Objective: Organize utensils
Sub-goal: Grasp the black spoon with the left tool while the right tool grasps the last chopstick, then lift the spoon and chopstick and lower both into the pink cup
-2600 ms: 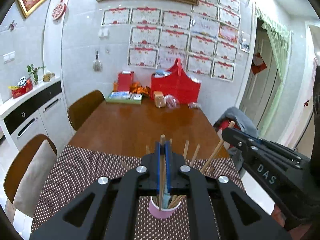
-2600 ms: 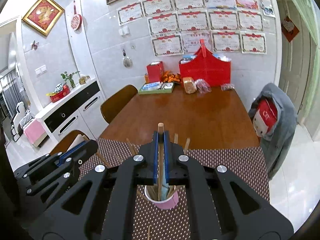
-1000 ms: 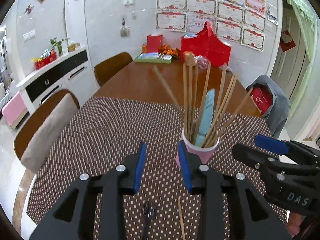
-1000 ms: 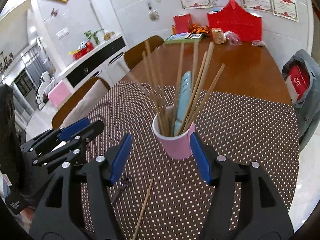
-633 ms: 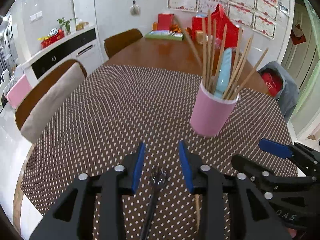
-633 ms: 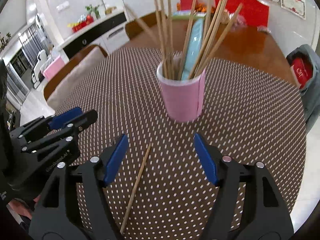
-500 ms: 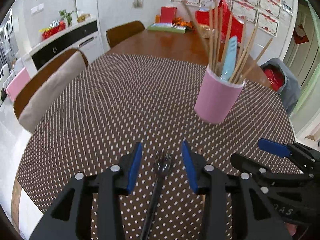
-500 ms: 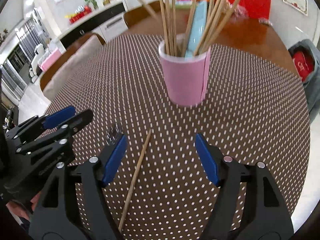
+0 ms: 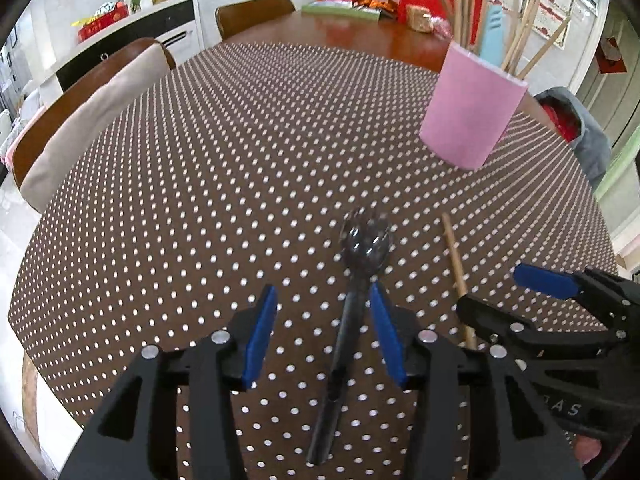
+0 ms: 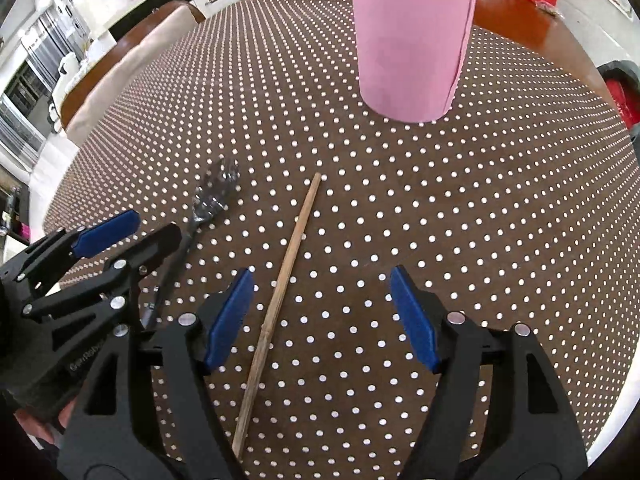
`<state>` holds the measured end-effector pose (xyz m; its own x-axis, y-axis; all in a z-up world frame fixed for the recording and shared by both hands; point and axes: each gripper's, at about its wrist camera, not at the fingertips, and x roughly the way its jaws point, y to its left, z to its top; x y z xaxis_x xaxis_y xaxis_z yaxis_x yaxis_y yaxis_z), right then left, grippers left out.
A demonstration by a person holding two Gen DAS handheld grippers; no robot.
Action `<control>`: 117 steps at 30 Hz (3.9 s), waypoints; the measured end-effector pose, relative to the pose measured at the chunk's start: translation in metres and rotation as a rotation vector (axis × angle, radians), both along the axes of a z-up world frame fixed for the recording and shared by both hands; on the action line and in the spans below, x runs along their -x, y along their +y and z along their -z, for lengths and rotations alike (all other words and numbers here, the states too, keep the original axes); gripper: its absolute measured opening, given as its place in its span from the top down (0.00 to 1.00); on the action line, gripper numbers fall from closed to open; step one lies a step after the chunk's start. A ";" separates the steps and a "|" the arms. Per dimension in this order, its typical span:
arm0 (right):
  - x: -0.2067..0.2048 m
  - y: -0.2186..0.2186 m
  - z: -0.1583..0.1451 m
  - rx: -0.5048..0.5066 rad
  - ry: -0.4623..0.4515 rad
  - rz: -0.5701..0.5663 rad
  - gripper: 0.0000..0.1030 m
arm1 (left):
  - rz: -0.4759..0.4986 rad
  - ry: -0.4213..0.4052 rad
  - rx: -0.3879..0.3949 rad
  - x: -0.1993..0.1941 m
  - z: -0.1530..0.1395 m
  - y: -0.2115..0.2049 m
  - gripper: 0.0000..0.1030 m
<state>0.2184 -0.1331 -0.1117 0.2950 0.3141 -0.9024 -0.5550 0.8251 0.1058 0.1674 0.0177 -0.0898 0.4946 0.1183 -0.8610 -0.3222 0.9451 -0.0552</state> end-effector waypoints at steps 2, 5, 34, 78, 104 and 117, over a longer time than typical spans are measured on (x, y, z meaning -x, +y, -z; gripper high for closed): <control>0.003 0.004 0.002 0.014 -0.042 -0.004 0.32 | 0.000 0.010 0.015 0.000 0.006 0.003 0.53; 0.010 0.009 0.004 0.030 -0.108 -0.012 0.48 | 0.002 0.004 0.016 0.002 0.011 0.004 0.46; 0.007 -0.100 -0.060 -0.265 -0.062 0.139 0.94 | 0.029 -0.044 -0.026 -0.031 -0.021 -0.017 0.89; -0.060 -0.110 -0.267 -0.455 -0.495 0.292 0.95 | 0.237 -0.659 0.060 -0.120 -0.210 -0.066 0.89; -0.137 -0.067 -0.173 -0.402 -0.314 0.205 0.95 | 0.215 -0.656 -0.002 -0.189 -0.104 -0.051 0.89; -0.129 -0.075 -0.169 -0.435 -0.267 0.195 0.95 | 0.193 -0.811 -0.028 -0.179 -0.113 -0.051 0.89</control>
